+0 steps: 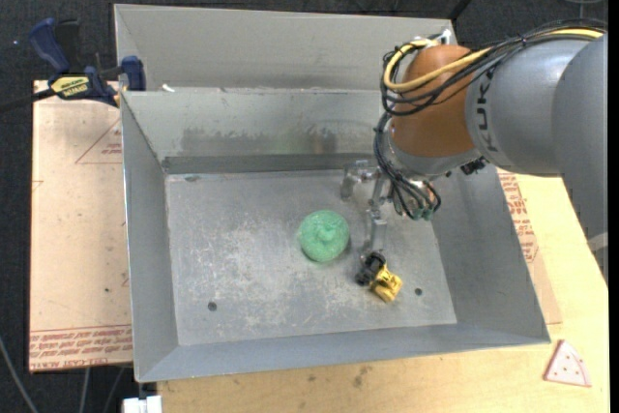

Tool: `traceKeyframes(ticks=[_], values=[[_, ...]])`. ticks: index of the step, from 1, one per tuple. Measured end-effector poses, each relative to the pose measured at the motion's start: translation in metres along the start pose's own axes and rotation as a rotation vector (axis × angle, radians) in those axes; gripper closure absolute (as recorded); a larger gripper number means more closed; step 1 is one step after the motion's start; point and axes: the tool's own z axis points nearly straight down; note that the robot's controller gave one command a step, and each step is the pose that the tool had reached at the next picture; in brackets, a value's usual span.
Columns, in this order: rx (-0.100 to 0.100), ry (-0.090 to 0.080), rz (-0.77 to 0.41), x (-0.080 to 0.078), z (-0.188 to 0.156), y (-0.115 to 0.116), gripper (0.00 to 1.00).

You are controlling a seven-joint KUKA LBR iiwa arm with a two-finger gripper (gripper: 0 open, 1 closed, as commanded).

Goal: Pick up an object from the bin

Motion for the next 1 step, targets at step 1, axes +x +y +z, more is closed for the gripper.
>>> traceKeyframes(ticks=[1], values=[[0.001,0.0,-0.061,-0.0063,0.0048,0.0211,0.0]])
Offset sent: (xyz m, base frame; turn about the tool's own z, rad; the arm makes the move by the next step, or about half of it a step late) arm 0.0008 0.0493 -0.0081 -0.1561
